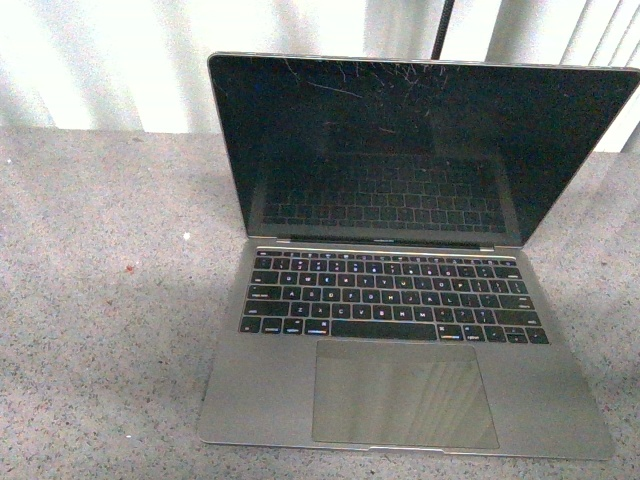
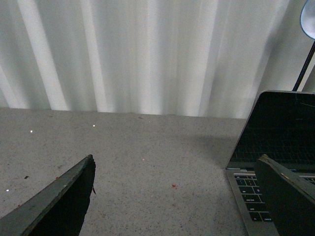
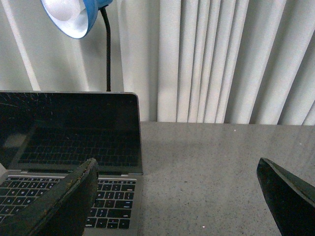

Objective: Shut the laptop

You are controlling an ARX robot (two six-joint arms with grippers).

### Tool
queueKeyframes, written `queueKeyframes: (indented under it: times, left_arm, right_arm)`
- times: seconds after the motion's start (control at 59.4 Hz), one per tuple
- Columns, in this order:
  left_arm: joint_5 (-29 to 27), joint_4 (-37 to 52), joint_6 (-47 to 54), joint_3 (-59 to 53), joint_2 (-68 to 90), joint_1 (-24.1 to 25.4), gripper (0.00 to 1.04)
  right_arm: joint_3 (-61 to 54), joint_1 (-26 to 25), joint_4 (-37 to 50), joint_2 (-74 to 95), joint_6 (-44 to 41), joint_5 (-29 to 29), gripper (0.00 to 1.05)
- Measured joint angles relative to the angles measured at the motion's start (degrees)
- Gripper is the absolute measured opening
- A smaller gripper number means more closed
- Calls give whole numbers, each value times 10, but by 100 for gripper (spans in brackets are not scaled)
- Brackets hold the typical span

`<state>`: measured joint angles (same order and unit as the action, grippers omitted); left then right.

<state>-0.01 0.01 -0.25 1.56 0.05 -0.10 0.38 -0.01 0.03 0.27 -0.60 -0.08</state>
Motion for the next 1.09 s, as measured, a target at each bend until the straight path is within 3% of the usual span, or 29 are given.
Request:
queueKeyframes:
  times: [0.876,0.96,1.028,1.095]
  left_arm:
    - [0,0,0,0,0,0,98]
    - [-63,-60,-90,25,56,-12,98]
    - [-38,-1,-139,50,173,-11,98]
    - [7,95,-131,82,274,-10,98]
  right_arm:
    - [0,0,-1,1,2,2,97]
    - [59,15,-128,89,80,56,97]
    - [89,10,-107,200,112,27,97]
    - [106,-13,-27,291,106,-56,97]
